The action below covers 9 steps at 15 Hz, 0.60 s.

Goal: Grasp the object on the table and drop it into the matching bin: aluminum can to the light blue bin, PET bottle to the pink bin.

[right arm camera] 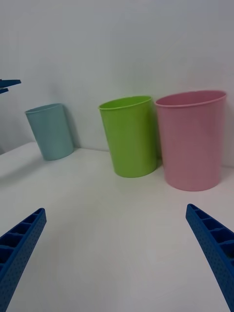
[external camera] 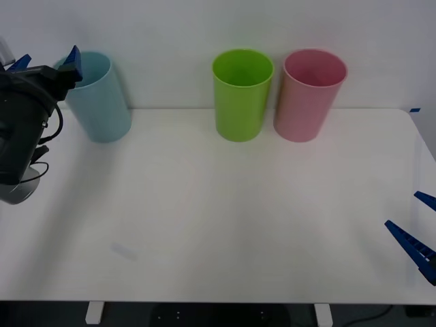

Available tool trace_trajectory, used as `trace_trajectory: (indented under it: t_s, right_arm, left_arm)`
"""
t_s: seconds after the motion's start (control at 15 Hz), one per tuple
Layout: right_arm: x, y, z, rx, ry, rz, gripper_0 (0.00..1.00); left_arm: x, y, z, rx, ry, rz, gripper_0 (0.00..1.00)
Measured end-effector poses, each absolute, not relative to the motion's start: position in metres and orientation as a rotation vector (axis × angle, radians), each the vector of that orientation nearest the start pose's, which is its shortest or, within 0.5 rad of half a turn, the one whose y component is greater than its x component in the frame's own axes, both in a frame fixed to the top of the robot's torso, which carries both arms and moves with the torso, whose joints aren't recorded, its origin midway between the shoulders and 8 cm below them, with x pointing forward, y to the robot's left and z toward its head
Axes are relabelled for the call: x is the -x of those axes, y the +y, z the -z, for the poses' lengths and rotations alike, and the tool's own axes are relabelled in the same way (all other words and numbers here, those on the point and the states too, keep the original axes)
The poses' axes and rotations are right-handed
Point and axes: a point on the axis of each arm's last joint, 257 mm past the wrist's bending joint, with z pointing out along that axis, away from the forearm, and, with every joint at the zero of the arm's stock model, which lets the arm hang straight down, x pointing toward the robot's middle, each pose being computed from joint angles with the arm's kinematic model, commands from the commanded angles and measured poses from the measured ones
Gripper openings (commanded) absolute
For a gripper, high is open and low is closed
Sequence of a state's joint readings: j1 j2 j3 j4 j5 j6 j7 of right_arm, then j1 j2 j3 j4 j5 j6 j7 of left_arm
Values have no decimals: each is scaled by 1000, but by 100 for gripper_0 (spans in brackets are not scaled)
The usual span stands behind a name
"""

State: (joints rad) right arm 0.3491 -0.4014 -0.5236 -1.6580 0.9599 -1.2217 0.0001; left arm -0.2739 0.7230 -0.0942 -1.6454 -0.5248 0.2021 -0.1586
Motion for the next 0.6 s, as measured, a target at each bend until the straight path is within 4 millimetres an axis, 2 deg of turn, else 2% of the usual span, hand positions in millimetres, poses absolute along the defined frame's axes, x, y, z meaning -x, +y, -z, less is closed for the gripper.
trace_trajectory:
  t_s: [0.6]
  right_arm:
    - [-342,-330,169,465,1441,-567,100]
  left_arm:
    - [-491,376,83,-192,1415,323,100]
